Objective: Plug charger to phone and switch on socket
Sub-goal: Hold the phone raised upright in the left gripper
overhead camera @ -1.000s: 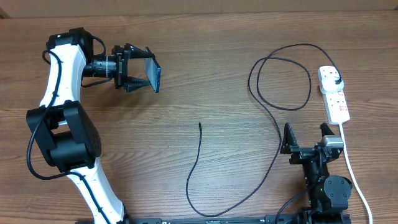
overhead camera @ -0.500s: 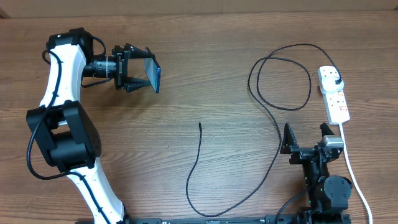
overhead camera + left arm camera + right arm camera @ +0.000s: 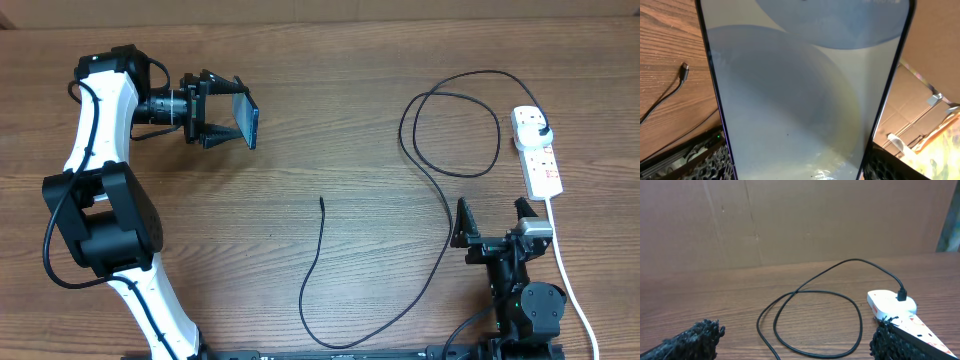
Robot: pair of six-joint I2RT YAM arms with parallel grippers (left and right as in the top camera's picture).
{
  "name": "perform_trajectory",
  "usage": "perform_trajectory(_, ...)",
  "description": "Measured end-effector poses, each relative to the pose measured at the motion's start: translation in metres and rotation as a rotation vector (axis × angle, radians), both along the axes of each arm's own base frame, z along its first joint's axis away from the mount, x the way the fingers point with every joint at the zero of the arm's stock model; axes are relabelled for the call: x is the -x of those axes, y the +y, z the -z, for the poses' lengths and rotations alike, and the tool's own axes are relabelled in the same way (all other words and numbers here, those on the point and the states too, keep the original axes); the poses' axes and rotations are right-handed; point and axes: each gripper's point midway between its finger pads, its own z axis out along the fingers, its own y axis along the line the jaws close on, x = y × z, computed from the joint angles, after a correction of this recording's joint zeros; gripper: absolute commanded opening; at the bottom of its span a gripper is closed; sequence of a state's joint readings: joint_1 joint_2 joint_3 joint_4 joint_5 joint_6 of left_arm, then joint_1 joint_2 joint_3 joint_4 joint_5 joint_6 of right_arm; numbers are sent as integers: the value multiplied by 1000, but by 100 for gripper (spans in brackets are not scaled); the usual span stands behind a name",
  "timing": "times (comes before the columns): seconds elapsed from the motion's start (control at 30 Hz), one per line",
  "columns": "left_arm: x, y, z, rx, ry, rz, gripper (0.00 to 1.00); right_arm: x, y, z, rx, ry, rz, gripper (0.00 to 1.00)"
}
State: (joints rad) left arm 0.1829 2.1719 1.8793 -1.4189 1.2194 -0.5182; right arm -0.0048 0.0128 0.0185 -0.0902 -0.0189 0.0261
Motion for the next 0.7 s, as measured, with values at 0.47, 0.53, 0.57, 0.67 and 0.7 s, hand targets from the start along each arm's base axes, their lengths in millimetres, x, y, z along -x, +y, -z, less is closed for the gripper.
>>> perform_trajectory(0.47,1,0,0,1,6,0,4,0,0,0,0,0,0,100)
perform_trajectory(0.53,1,0,0,1,8,0,4,0,0,0,0,0,0,100)
perform_trajectory(0.57,1,0,0,2,9,0,4,0,0,0,0,0,0,100)
perform_trajectory(0.67,2,0,0,3,18,0,4,0,0,0,0,0,0,100)
perform_trajectory(0.7,3,-1,0,4,21,0,4,0,0,0,0,0,1,100)
